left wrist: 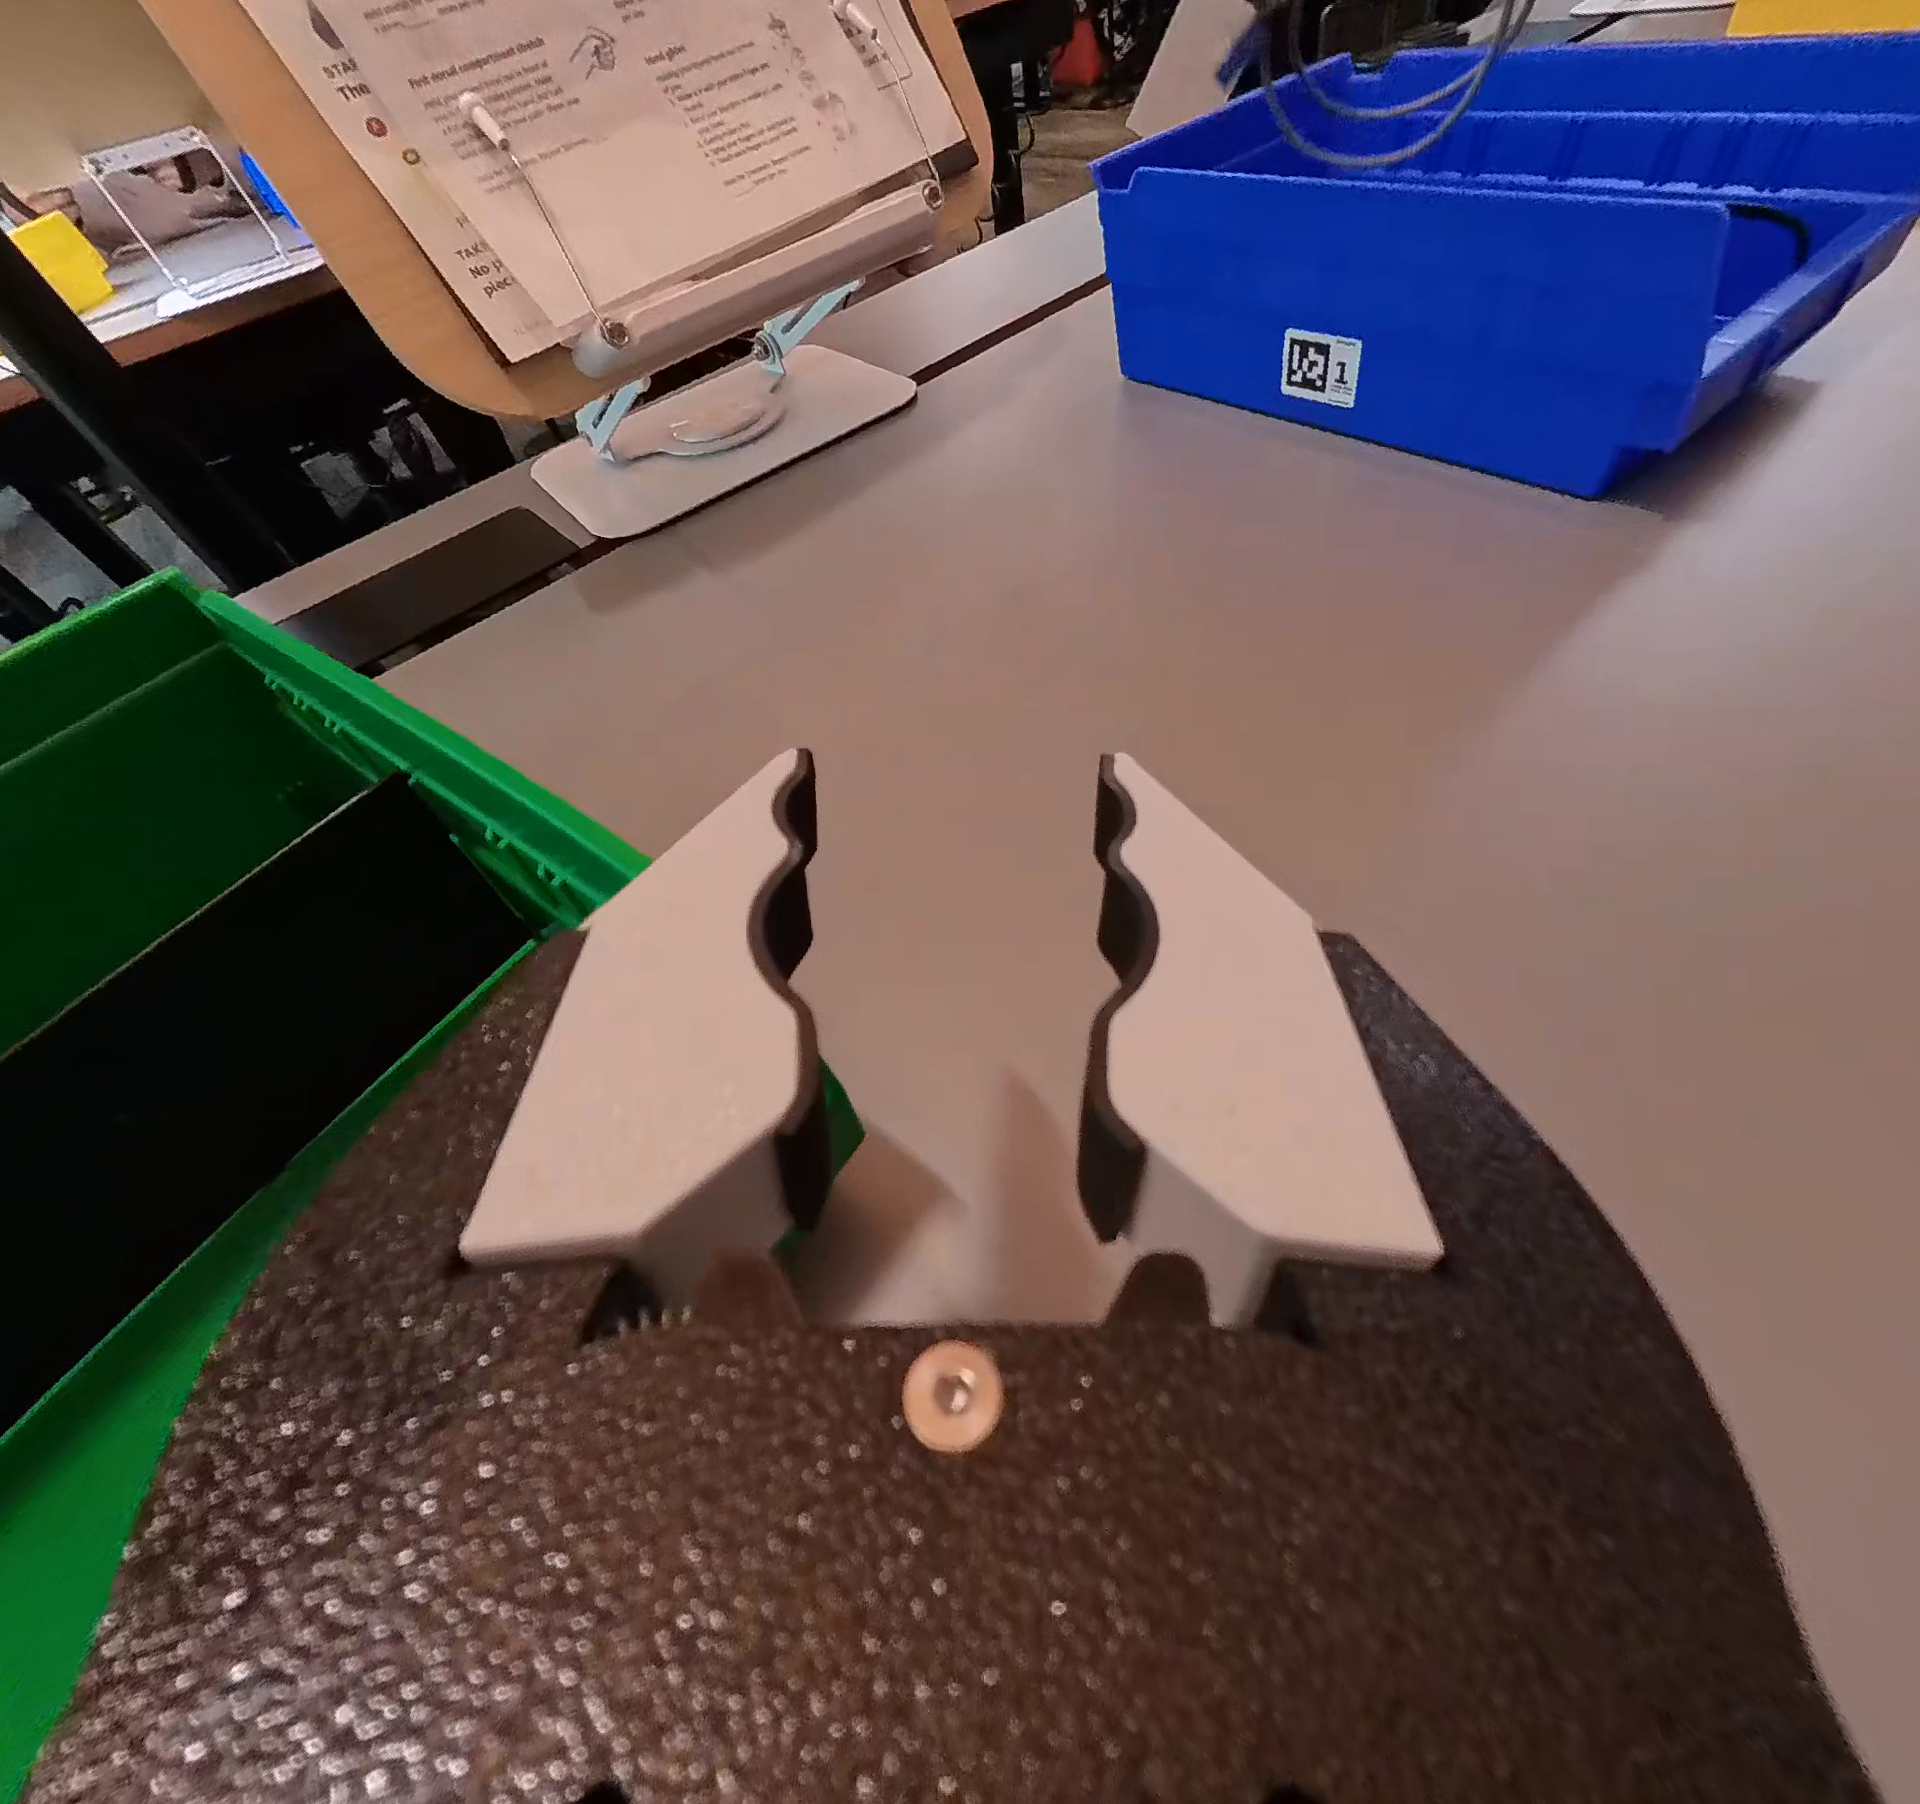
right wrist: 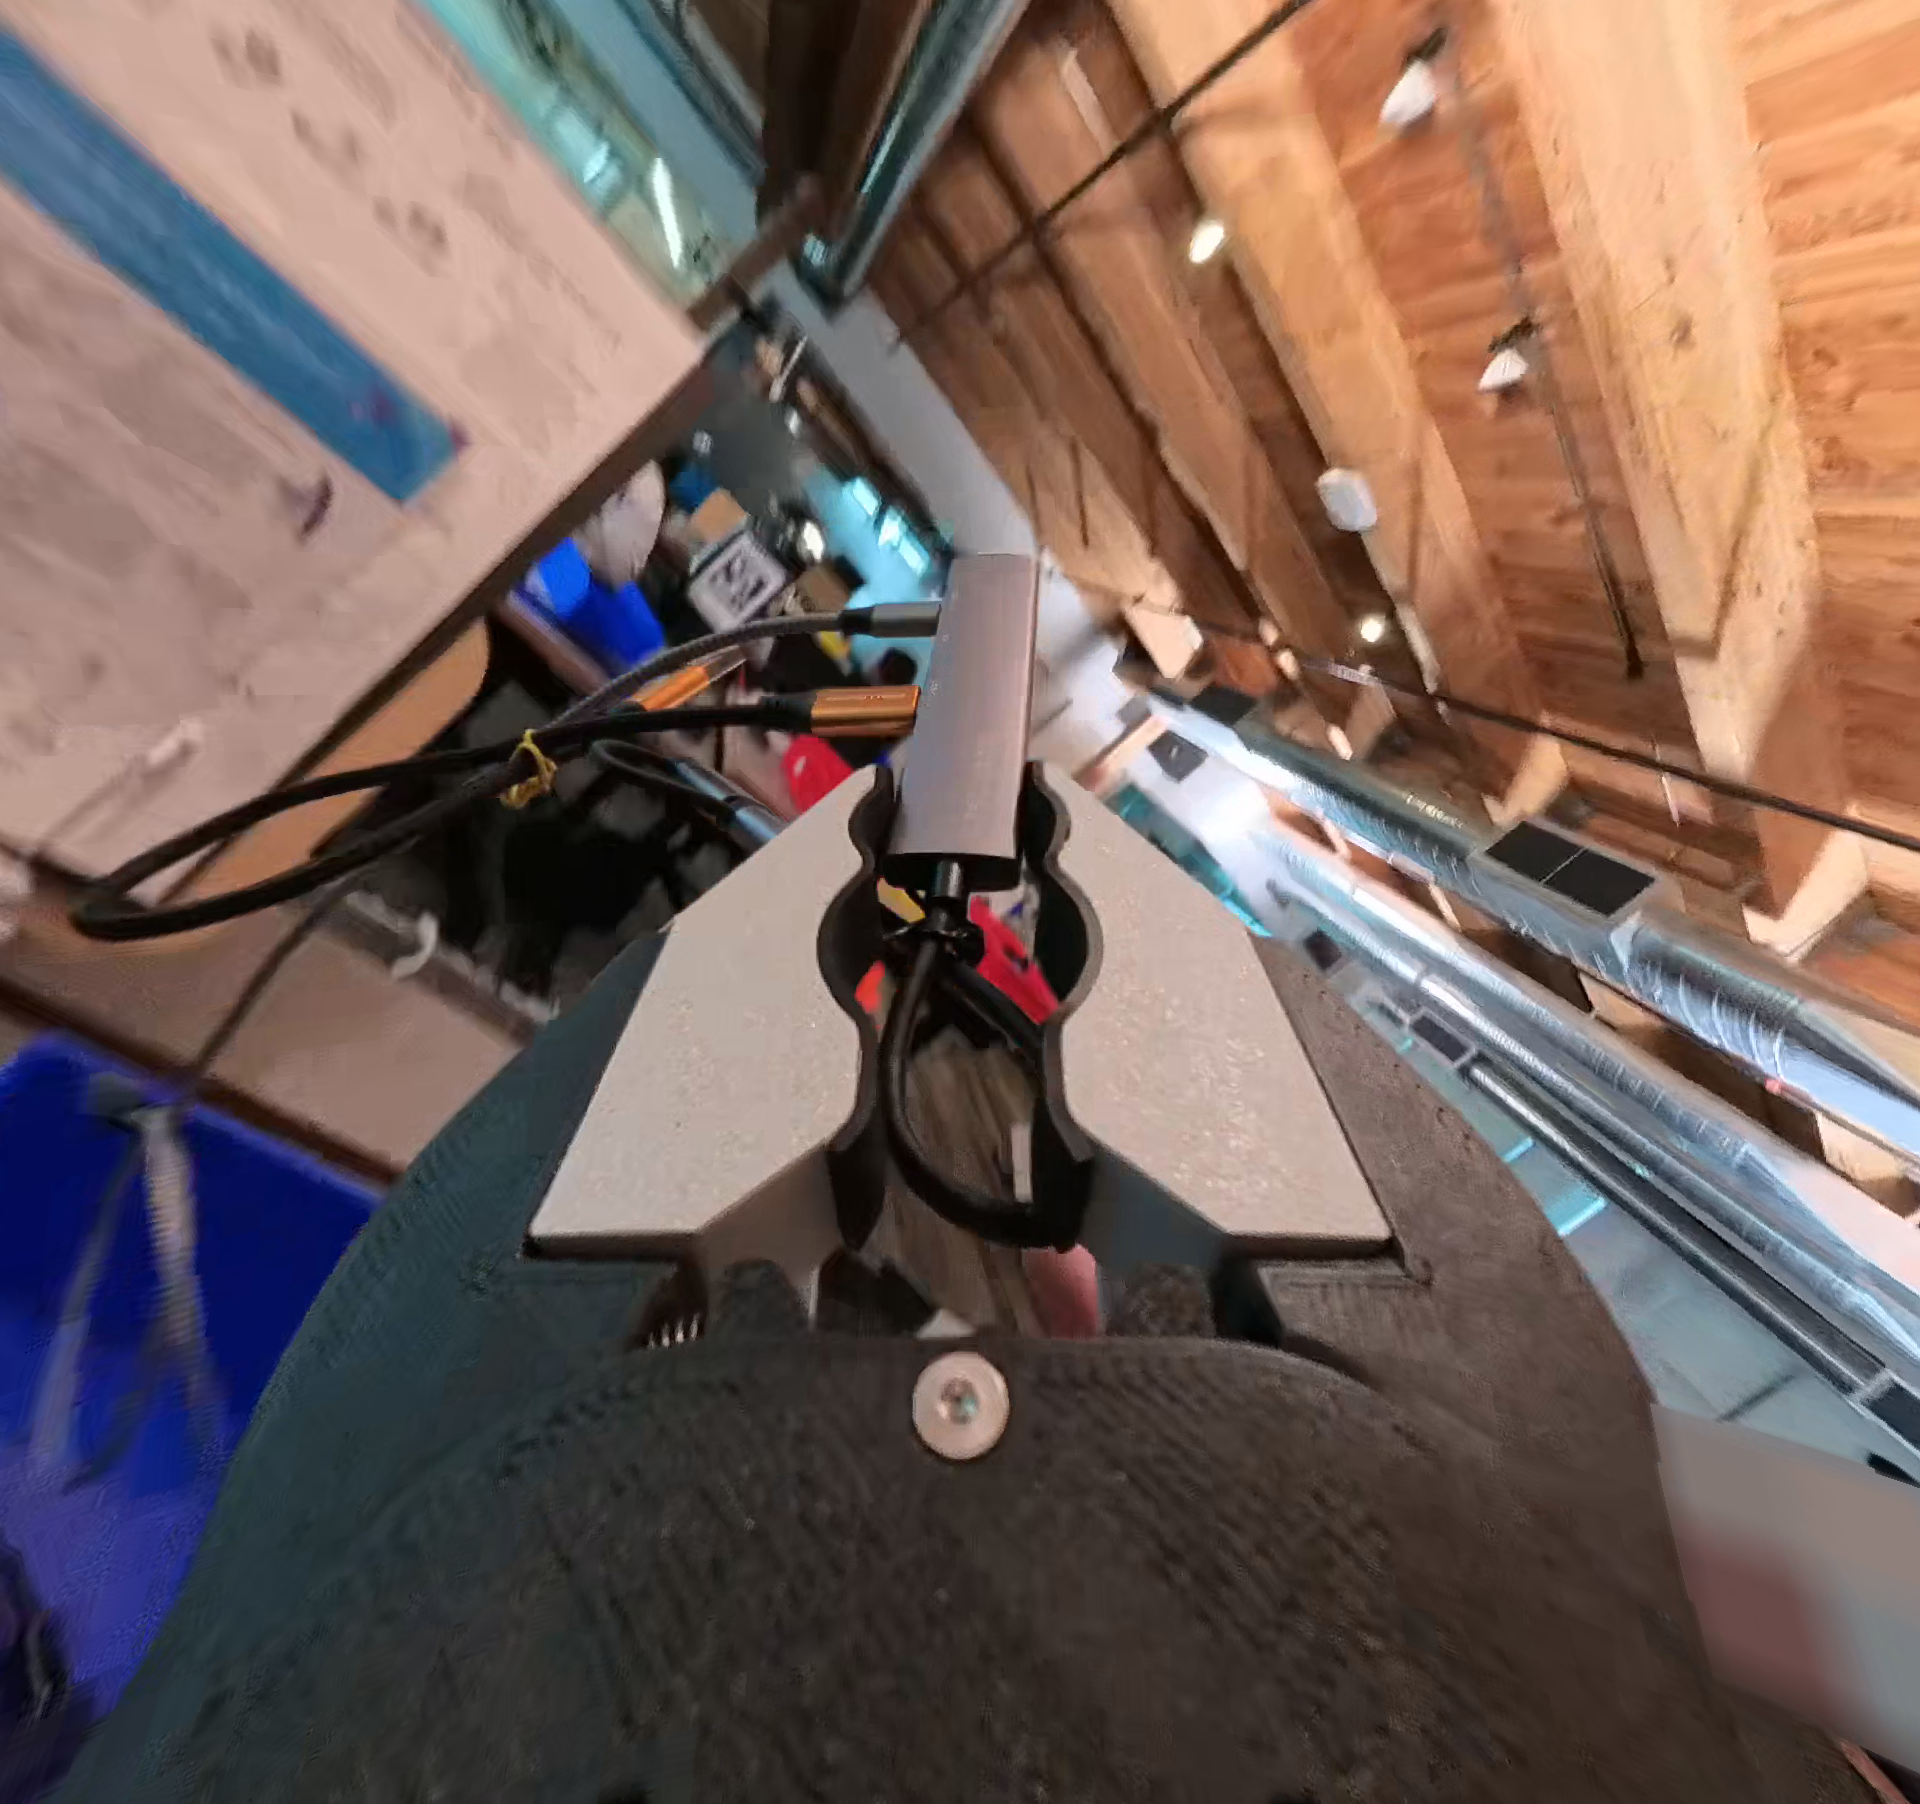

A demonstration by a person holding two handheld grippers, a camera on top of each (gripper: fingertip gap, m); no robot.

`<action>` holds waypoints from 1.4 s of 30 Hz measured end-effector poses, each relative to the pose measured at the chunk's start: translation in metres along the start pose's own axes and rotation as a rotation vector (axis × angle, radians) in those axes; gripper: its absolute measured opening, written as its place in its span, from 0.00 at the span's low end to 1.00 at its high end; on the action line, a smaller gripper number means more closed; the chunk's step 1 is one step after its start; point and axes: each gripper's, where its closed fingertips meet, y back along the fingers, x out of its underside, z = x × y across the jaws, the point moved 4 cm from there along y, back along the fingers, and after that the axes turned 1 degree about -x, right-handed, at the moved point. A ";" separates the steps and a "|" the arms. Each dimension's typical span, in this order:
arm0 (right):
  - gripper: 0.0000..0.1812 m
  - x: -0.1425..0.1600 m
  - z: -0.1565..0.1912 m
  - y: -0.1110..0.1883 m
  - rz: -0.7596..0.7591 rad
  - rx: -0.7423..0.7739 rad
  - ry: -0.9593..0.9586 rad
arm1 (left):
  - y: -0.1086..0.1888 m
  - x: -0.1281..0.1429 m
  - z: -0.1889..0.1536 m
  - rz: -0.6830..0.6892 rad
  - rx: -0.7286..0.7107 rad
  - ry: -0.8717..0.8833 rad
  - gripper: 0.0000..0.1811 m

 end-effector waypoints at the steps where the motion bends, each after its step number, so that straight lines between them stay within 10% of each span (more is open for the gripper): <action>1: 0.13 0.012 0.014 -0.002 0.042 -0.052 0.024 | 0.000 0.001 0.000 0.004 0.001 -0.002 0.29; 7: 0.13 0.086 0.125 0.011 0.284 -0.502 0.081 | -0.004 0.005 -0.004 0.029 0.015 -0.005 0.29; 17: 0.13 0.198 0.217 0.062 0.708 -0.814 -0.067 | -0.011 0.014 -0.015 0.089 0.063 -0.026 0.29; 33: 0.25 0.146 0.138 0.110 0.428 -0.616 -0.430 | -0.027 -0.004 -0.055 0.064 0.132 -0.030 0.33; 42: 0.56 0.170 0.155 0.141 0.357 -0.437 -0.472 | -0.097 -0.052 -0.139 0.040 0.169 -0.029 0.55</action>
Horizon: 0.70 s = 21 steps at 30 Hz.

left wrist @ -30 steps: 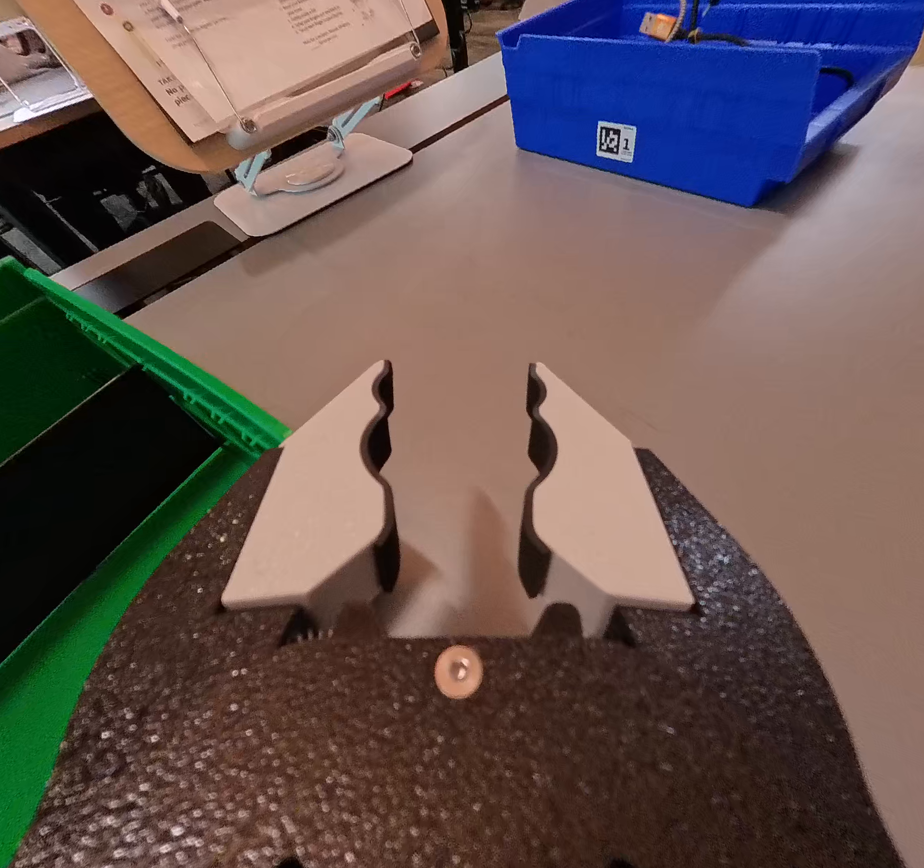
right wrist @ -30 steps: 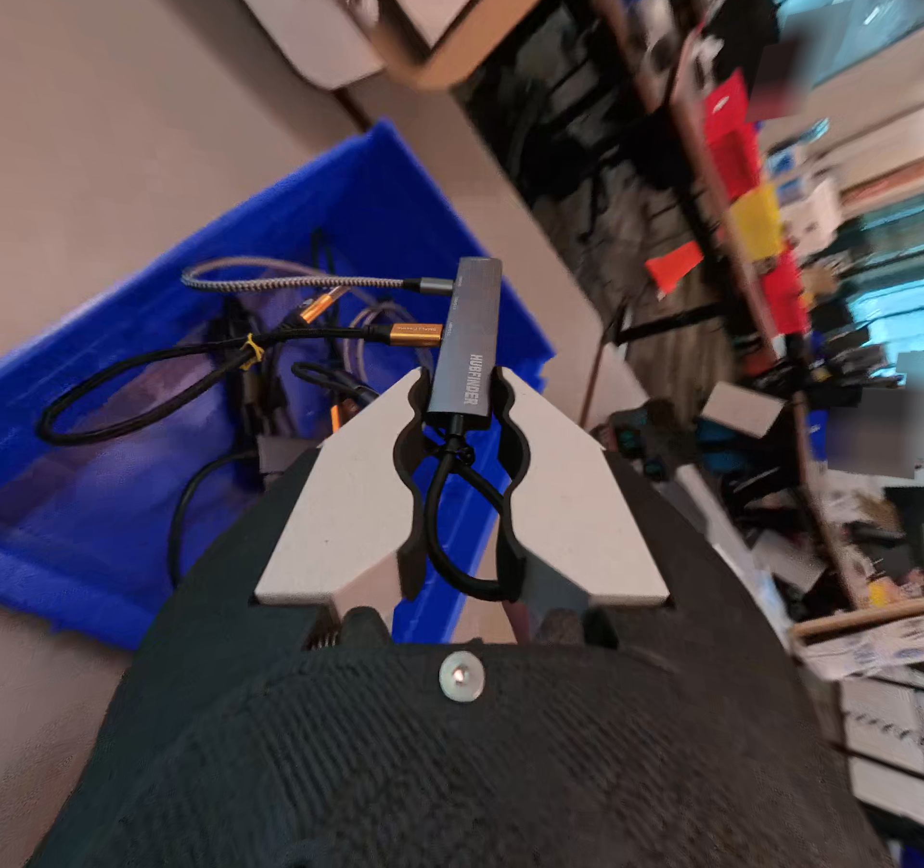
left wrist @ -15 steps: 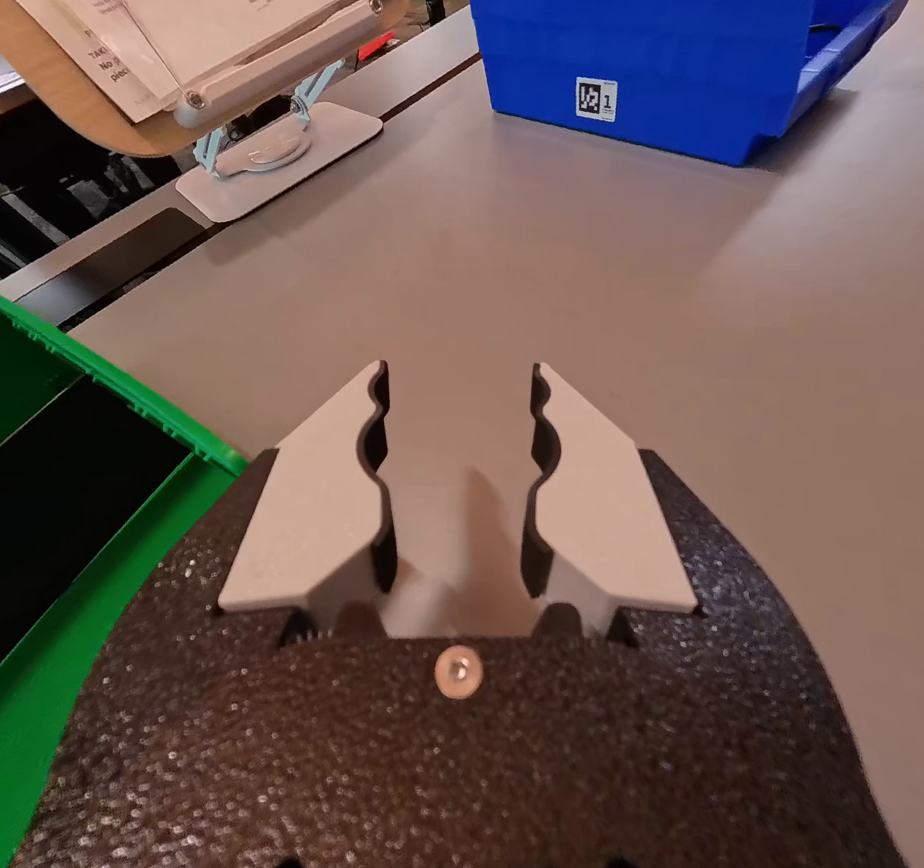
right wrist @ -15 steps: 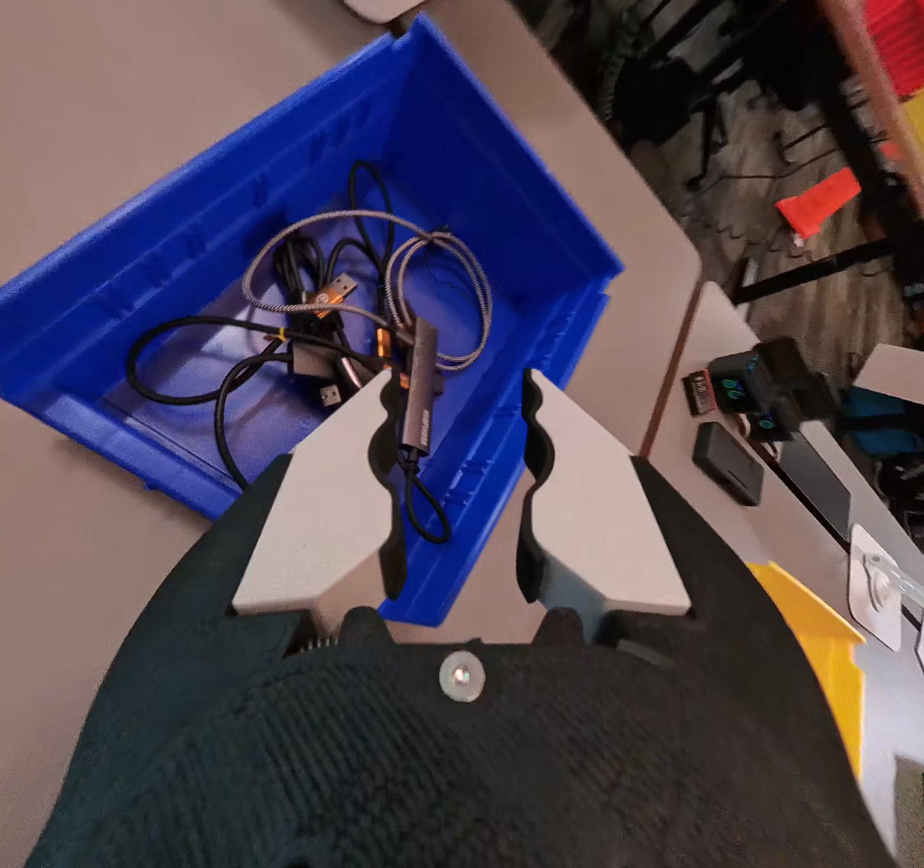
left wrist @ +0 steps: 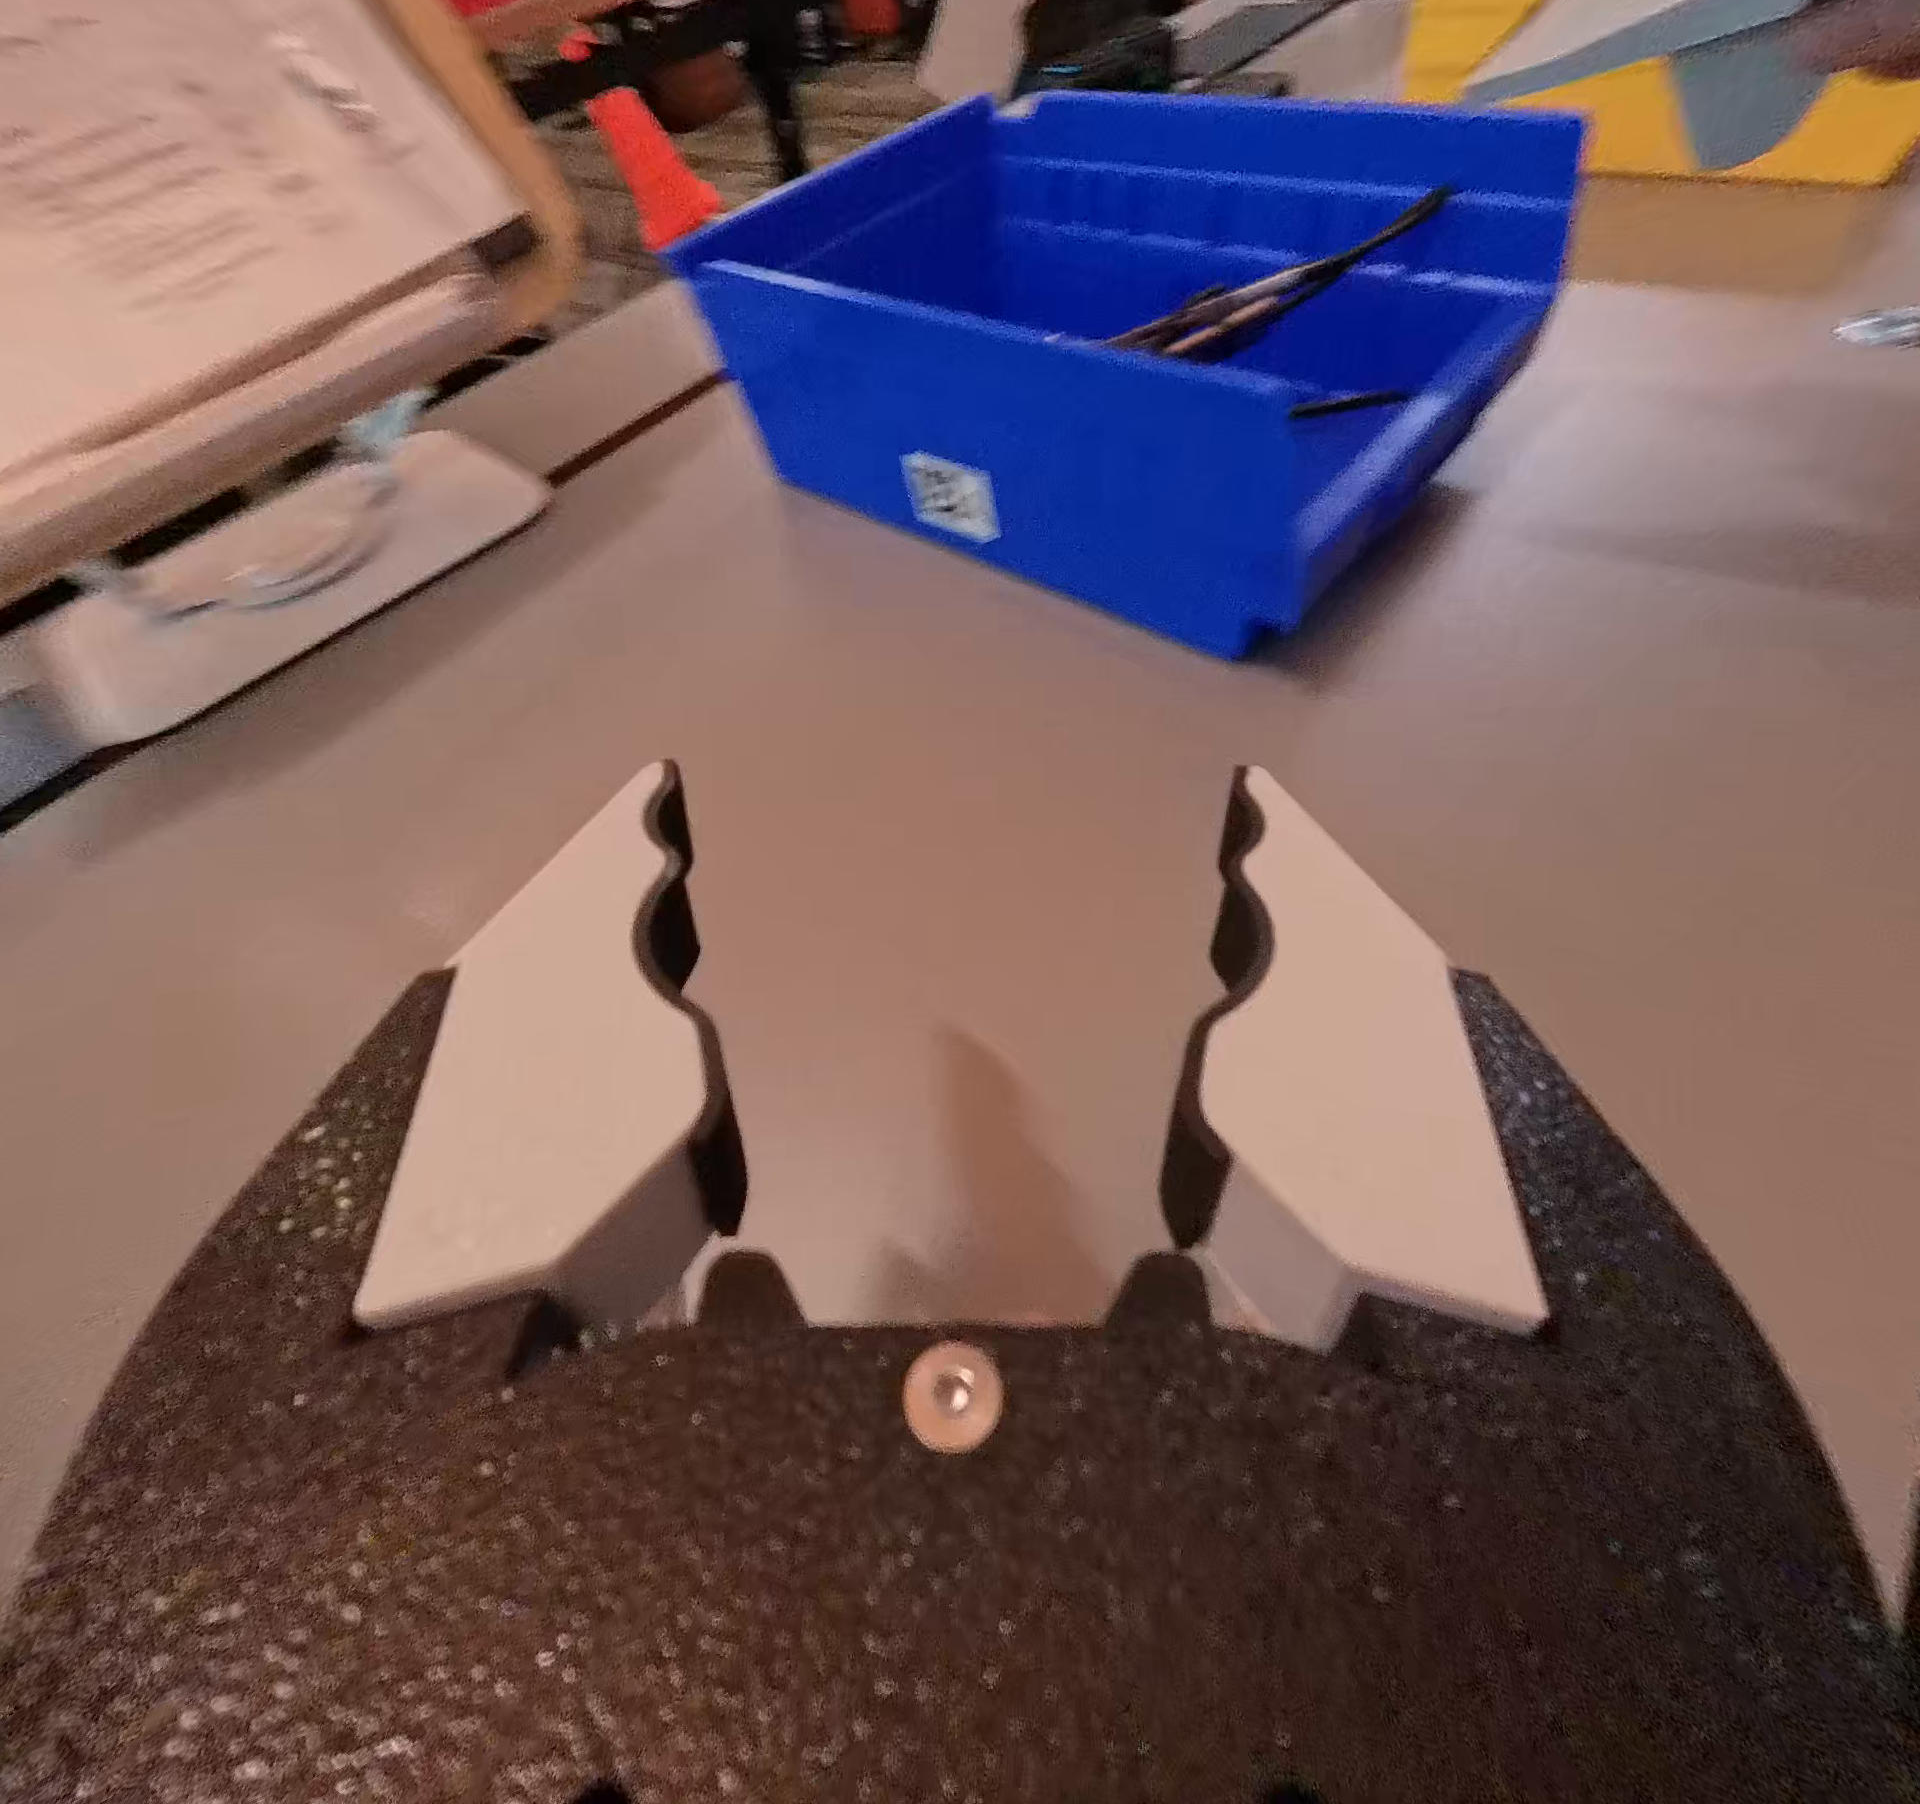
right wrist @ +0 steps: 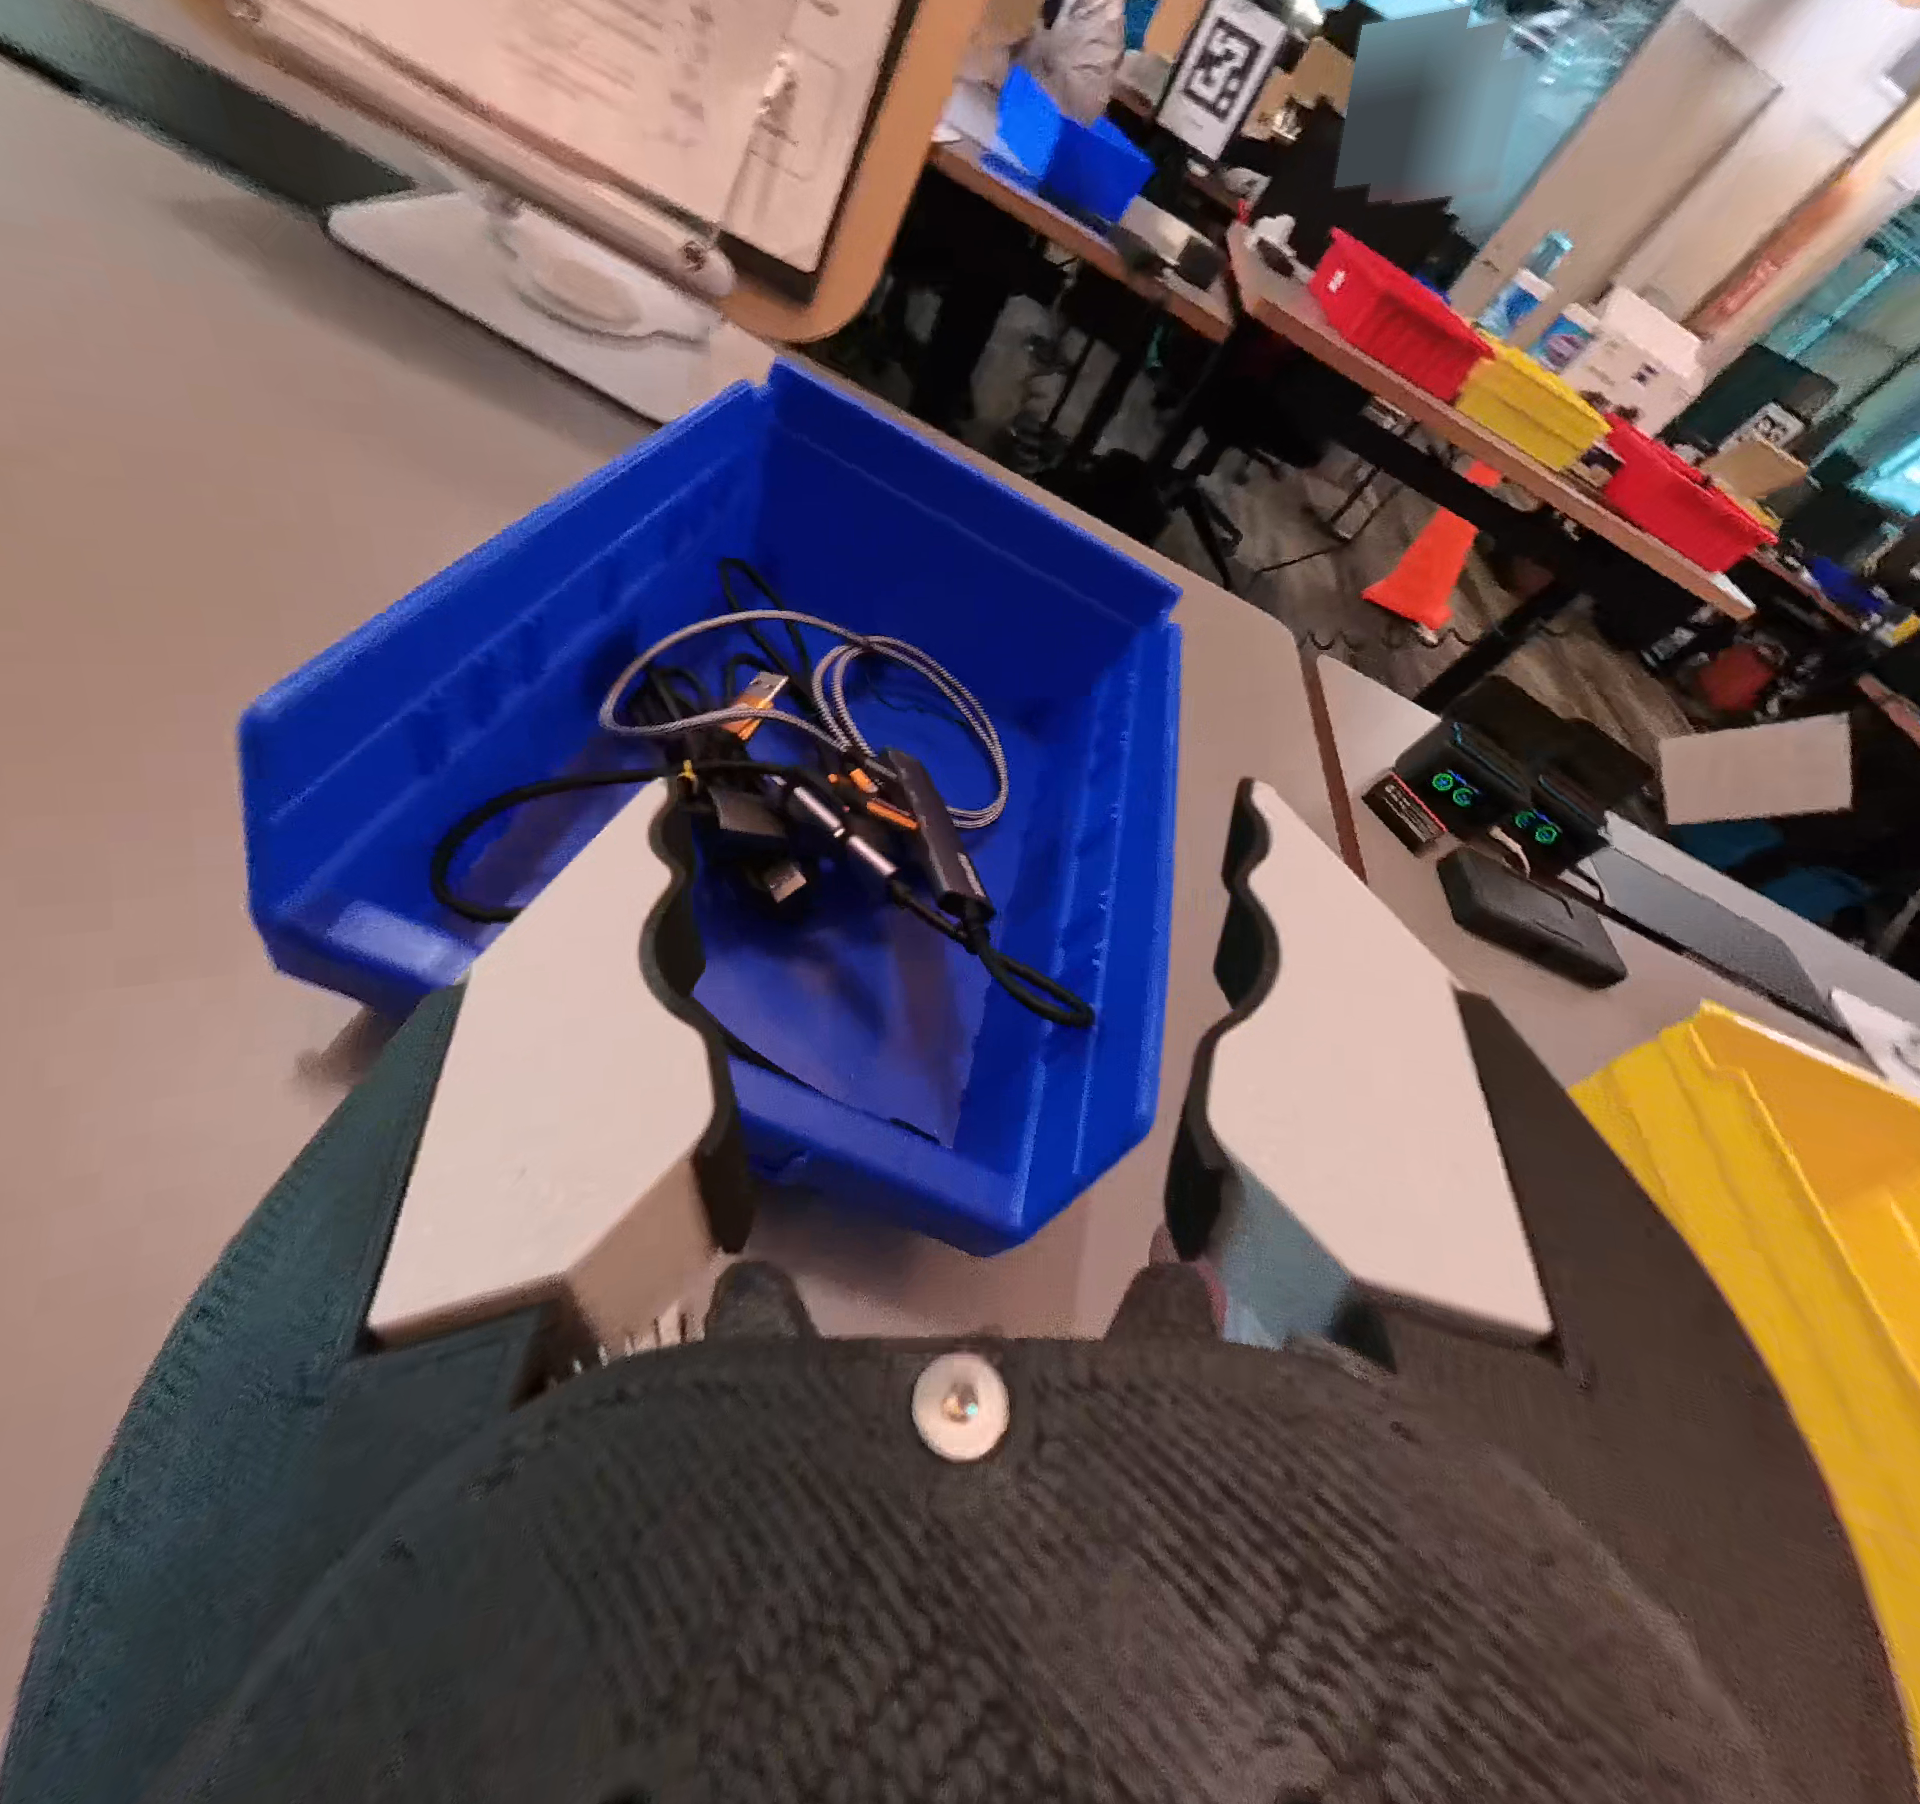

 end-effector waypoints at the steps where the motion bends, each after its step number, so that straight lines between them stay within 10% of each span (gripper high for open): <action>1: 0.58 0.000 -0.006 0.000 -0.006 0.011 -0.037 | -0.015 -0.007 -0.012 0.012 0.034 0.011 0.58; 11: 0.56 0.010 -0.060 0.031 -0.104 0.184 -0.245 | -0.135 -0.051 -0.063 0.058 -0.034 0.227 0.64; 21: 0.53 0.001 -0.049 0.023 -0.130 0.136 -0.245 | -0.142 -0.034 -0.043 0.103 -0.106 0.051 0.19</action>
